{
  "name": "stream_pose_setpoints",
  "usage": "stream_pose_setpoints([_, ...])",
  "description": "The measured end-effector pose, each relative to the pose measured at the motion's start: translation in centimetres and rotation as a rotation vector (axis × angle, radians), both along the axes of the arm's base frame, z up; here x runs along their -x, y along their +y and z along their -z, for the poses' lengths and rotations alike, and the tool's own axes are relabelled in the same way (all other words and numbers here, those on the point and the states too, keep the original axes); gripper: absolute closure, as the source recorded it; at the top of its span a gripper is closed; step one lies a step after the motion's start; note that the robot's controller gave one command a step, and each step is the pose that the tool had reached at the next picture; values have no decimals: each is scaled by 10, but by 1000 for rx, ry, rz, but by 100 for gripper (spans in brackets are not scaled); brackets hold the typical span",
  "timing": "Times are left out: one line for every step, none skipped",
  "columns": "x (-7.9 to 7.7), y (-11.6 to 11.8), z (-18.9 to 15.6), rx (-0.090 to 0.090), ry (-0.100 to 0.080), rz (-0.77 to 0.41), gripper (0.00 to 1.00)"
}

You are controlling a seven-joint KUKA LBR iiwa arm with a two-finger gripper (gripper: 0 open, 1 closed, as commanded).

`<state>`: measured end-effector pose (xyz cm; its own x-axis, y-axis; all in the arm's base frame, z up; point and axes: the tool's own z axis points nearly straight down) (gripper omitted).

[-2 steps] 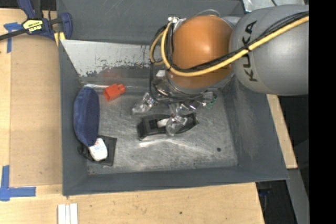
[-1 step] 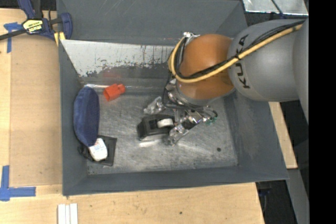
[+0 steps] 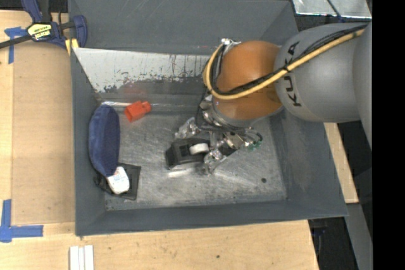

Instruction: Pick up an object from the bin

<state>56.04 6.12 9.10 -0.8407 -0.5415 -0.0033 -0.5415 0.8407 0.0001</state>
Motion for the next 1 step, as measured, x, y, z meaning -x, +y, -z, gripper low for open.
stream_pose_setpoints([15, 4, -129, 1, -1, -31, 100])
